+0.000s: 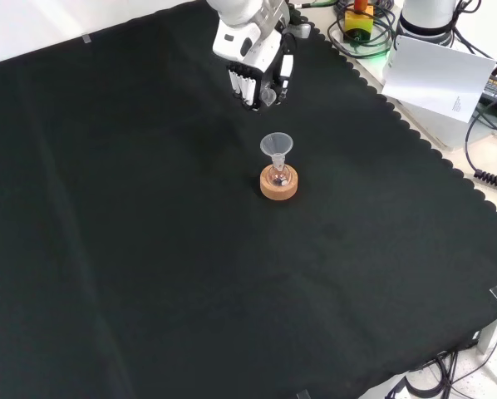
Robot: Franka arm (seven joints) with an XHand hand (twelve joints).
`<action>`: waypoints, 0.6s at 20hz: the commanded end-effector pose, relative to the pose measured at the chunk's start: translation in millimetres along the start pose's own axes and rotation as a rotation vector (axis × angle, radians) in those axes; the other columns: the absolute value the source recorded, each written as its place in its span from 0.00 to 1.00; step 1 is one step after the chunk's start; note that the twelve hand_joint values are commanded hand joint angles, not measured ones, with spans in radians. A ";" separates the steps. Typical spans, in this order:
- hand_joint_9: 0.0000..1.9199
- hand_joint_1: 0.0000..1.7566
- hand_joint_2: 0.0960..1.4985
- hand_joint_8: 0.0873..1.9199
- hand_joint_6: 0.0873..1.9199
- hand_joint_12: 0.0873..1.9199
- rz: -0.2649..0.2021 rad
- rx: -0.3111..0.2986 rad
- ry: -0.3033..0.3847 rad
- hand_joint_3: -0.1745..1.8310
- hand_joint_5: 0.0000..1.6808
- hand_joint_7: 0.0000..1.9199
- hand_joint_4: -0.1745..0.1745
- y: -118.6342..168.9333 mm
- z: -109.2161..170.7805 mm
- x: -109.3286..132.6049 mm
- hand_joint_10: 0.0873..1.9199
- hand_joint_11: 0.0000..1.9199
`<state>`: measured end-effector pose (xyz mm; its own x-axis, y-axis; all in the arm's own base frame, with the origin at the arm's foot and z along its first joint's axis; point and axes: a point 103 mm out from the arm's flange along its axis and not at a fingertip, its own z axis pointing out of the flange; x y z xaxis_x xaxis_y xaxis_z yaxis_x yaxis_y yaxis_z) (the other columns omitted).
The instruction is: Pour the water from the graduated cylinder into the round-bottom flask.
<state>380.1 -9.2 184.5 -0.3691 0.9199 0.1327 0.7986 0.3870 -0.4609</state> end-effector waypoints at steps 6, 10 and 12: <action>0.71 0.71 0.75 0.55 0.55 0.44 0.024 0.163 -0.106 0.09 0.54 0.49 0.00 -4.4 -5.4 0.3 0.02 0.57; 0.71 0.71 0.75 0.55 0.55 0.44 0.028 0.206 -0.125 0.09 0.54 0.49 0.00 -4.8 -6.9 3.3 0.02 0.57; 0.71 0.71 0.75 0.55 0.55 0.44 0.029 0.227 -0.151 0.09 0.54 0.49 0.00 -5.2 -7.7 6.0 0.02 0.57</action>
<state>378.4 -3.9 191.0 -0.4176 0.9079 0.0369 0.7169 0.3541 -0.6006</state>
